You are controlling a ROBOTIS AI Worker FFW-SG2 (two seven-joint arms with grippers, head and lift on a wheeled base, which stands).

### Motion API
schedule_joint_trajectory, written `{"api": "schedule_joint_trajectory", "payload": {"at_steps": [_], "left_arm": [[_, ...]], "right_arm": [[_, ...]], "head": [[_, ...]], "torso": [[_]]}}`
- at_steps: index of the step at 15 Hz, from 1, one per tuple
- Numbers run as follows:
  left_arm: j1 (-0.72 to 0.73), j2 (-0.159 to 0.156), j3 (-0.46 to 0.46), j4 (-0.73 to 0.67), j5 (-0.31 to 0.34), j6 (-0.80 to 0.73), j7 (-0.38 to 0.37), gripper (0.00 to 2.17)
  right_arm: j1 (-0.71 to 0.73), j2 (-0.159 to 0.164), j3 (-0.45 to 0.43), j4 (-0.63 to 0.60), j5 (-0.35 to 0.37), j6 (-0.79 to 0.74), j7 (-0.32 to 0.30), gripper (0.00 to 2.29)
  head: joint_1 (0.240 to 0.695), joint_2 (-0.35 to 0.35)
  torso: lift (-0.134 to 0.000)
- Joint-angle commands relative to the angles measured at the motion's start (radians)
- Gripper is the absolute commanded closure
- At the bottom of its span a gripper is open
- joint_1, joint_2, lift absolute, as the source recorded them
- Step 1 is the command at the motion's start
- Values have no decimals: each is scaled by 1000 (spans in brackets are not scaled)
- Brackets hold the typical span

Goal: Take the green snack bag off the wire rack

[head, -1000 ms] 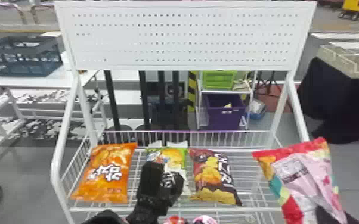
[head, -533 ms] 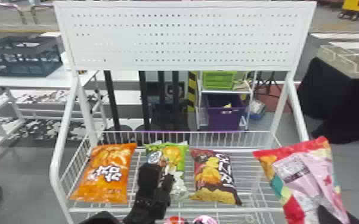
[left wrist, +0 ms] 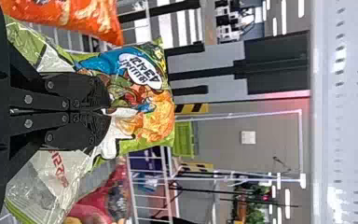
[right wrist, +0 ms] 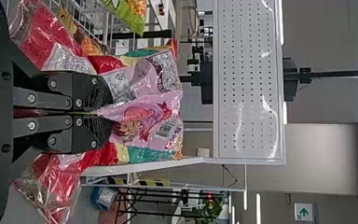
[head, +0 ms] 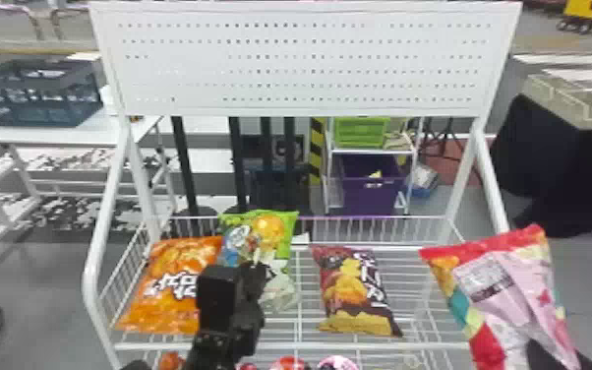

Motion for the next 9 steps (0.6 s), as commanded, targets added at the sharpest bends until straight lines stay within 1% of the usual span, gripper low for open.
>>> {"api": "schedule_joint_trajectory", "payload": {"at_steps": [1,3,4,6,8,9], "left_arm": [[112,44,87,-155,-15,-3,-8,2135],[244,73,182,-297,-55,-3,-17,2132],[307,78,230,-347,-69,0,-27,2132],[459,78,355,-445,-92,-6,-58,2132],[581,75,443,-490,-114,-92,-77,2132],[652,67,507,-514,-115,-125,-87,2132]], "right_arm": [[3,0,-3,1,0,-6,0,2236],[0,0,4,4,0,-6,0,2236],[-3,0,7,4,2,-6,2,2236],[-6,0,10,7,2,-6,2,2236],[-6,0,10,7,0,-6,2,2236],[-6,0,10,9,0,-6,2,2236]], "head": [[499,0],[499,0],[499,0],[499,0],[499,0],[499,0]], "torso": [[0],[0],[0],[0],[0],[0]]}}
